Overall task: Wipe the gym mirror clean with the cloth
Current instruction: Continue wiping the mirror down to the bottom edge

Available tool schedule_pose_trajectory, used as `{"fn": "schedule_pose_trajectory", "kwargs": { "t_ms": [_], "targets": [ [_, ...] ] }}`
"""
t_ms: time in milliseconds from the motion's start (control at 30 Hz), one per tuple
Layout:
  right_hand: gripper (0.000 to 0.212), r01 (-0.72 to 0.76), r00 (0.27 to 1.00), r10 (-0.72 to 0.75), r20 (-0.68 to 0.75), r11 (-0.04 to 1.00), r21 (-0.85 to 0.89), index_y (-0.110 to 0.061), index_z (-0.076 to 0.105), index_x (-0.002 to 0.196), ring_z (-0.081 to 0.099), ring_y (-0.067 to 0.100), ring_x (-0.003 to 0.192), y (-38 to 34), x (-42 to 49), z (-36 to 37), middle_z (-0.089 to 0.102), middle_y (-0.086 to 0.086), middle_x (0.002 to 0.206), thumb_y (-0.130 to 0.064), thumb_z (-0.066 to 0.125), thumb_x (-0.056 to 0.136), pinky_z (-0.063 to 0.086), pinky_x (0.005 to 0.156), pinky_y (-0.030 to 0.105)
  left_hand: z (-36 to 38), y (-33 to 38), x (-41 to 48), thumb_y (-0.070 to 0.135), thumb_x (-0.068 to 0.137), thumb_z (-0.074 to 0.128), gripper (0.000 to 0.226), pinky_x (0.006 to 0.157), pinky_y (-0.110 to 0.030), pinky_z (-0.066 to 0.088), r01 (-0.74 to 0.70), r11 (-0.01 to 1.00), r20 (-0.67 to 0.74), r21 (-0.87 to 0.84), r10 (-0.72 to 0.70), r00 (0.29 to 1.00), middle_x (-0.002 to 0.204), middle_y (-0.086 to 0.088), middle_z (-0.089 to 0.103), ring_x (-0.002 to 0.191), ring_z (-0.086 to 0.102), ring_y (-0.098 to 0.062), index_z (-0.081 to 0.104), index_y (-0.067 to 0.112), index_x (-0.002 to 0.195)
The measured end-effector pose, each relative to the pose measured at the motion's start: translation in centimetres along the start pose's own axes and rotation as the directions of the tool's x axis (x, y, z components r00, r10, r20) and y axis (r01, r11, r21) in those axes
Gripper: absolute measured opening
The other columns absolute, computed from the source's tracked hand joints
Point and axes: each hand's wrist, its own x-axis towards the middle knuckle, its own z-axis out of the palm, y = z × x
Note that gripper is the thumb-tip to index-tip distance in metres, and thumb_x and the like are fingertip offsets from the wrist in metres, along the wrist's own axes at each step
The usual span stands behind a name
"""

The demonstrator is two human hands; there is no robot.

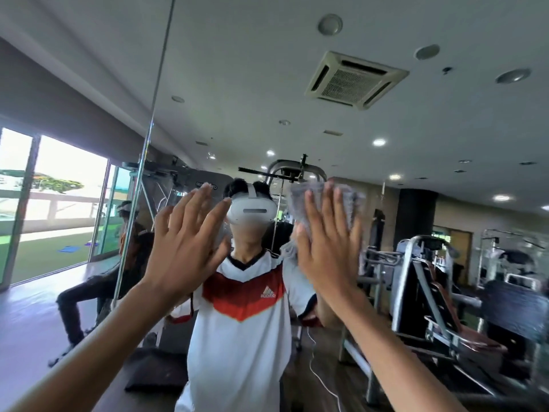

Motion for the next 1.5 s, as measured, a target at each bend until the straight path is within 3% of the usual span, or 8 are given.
{"fn": "schedule_pose_trajectory", "kwargs": {
  "t_ms": [133,367,500,600,900,1100,1367,1500],
  "targets": [
    [0.061,0.476,0.873,-0.469,0.132,0.879,-0.027,-0.024,0.019,0.156,0.010,0.019,0.153,2.1,-6.1,-0.5,0.007,0.000,0.167,-0.036,0.033,0.098,0.003,0.122,0.055,0.9,0.6,-0.8,0.046,0.100,0.031,0.063,0.120,-0.051,0.012,-0.023,0.999,-0.008,0.045,0.023,1.000,0.166,-0.017,0.017,0.154,0.013,-0.029,0.032,0.019,0.157],
    [0.059,-0.228,0.974,0.228,0.004,0.969,0.092,-0.022,0.019,0.156,0.005,0.021,0.153,4.2,3.6,-0.8,0.010,0.004,0.165,-0.039,0.020,0.099,0.006,0.122,0.054,0.8,1.4,2.8,0.051,0.093,0.037,0.063,0.094,-0.052,0.029,-0.007,0.992,-0.046,0.127,0.013,0.999,0.133,-0.025,0.052,0.118,0.041,-0.037,0.057,0.012,0.139],
    [0.060,0.137,0.991,-0.137,-0.003,0.991,0.003,-0.021,0.022,0.156,0.014,0.025,0.153,0.0,2.8,-0.2,0.018,0.006,0.164,-0.034,0.030,0.097,0.003,0.123,0.049,0.7,0.5,4.7,0.055,0.094,0.035,0.064,0.098,-0.052,0.030,-0.029,0.997,-0.083,0.074,0.036,0.996,0.136,-0.019,0.048,0.124,0.040,-0.034,0.055,0.012,0.138],
    [0.068,0.518,0.853,-0.511,0.105,0.853,-0.058,-0.025,0.017,0.157,0.014,0.020,0.153,3.3,-1.7,-0.7,0.016,0.003,0.165,-0.032,0.039,0.093,0.008,0.123,0.050,1.1,-0.3,4.5,0.059,0.096,0.031,0.074,0.117,-0.053,0.015,-0.029,0.996,-0.074,0.089,0.036,0.997,0.162,-0.021,0.027,0.150,0.022,-0.034,0.039,0.014,0.154],
    [0.056,-0.024,1.000,0.024,0.005,1.000,-0.010,-0.023,0.013,0.155,-0.002,0.017,0.151,2.8,9.8,-1.2,0.005,0.001,0.164,-0.043,0.016,0.103,-0.004,0.123,0.045,1.2,-0.4,4.8,0.060,0.097,0.030,0.078,0.124,-0.052,0.006,-0.025,0.997,-0.070,0.067,0.030,0.997,0.167,-0.017,0.011,0.155,0.008,-0.030,0.023,0.013,0.159],
    [0.059,0.592,0.804,-0.584,0.113,0.803,-0.061,-0.022,0.024,0.155,0.008,0.015,0.153,3.7,1.4,-1.2,0.017,0.003,0.164,-0.034,0.033,0.098,0.003,0.124,0.047,1.0,-0.4,4.4,0.058,0.099,0.028,0.074,0.125,-0.051,0.004,-0.022,0.996,-0.053,0.082,0.027,0.998,0.168,-0.014,0.010,0.156,0.005,-0.026,0.021,0.015,0.160],
    [0.062,0.067,0.998,-0.067,0.016,0.997,0.025,-0.023,0.018,0.156,-0.002,0.014,0.150,5.1,15.0,-2.0,0.007,-0.001,0.163,-0.042,0.013,0.097,-0.014,0.118,0.033,1.1,-0.3,4.4,0.055,0.099,0.029,0.071,0.124,-0.051,0.007,0.014,0.997,-0.058,0.076,-0.010,0.998,0.168,-0.012,0.011,0.156,0.008,-0.026,0.022,0.018,0.160],
    [0.059,0.446,0.895,-0.446,0.017,0.895,-0.007,-0.019,0.030,0.155,0.015,0.019,0.152,1.6,9.6,-0.5,0.024,0.005,0.163,-0.033,0.033,0.097,0.006,0.123,0.045,0.8,0.0,4.6,0.055,0.097,0.034,0.069,0.122,-0.051,0.013,0.018,0.999,-0.081,0.051,-0.014,0.997,0.165,-0.015,0.023,0.154,0.018,-0.027,0.030,0.020,0.157]
  ]
}}
